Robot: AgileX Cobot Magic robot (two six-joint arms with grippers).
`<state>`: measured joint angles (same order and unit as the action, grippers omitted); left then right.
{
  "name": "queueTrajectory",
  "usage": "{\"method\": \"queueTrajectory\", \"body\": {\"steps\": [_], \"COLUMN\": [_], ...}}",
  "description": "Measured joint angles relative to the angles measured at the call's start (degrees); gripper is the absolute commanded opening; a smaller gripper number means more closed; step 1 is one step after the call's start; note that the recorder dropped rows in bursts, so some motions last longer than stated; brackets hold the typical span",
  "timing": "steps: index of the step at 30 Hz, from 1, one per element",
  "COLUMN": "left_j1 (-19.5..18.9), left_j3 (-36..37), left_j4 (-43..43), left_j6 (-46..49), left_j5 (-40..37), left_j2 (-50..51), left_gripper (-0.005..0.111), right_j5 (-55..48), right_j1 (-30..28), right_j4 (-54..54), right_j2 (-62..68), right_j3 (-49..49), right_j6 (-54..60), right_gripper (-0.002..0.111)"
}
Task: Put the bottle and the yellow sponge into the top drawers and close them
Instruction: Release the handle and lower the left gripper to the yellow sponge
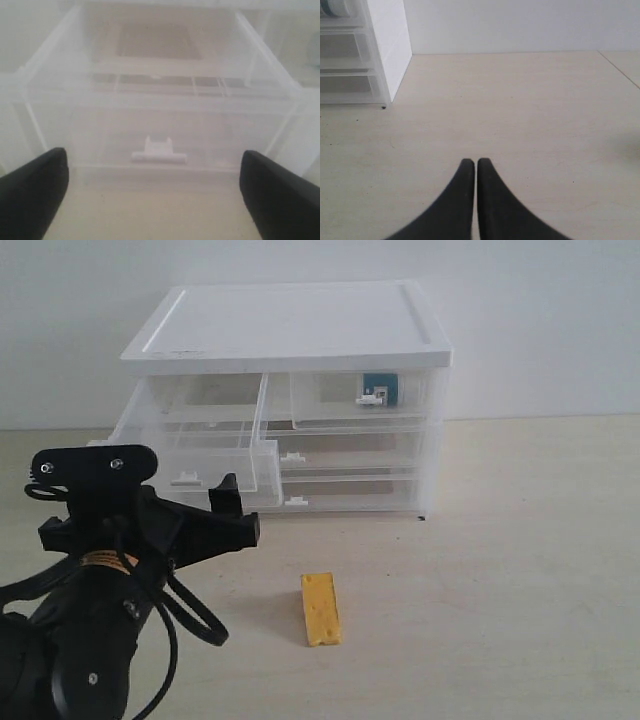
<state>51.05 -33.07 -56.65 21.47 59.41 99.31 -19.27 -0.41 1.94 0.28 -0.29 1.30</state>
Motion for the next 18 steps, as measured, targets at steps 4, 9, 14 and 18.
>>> {"method": "queueTrajectory", "body": {"steps": [4,9,14,18], "left_j1": [0.0,0.0,0.0,0.0], "left_j3": [0.1,0.1,0.1,0.1], "left_j4": [-3.1,-13.9,-23.4,-27.2], "left_j6": [4.1,21.8,39.4,50.8], "left_j5": [-7.4,-20.3,-30.8,-42.0], "left_j2": [-3.8,-11.4,-17.9,-23.2], "left_gripper": [0.083,0.081,0.07,0.02], "right_j5": [0.0,0.0,0.0,0.0], "right_j1": [0.0,0.0,0.0,0.0], "right_j4": [0.0,0.0,0.0,0.0], "right_j2": [0.0,0.0,0.0,0.0], "right_j3": [0.0,0.0,0.0,0.0], "right_j6": [0.0,0.0,0.0,0.0], "right_gripper": [0.0,0.0,0.0,0.0]}}
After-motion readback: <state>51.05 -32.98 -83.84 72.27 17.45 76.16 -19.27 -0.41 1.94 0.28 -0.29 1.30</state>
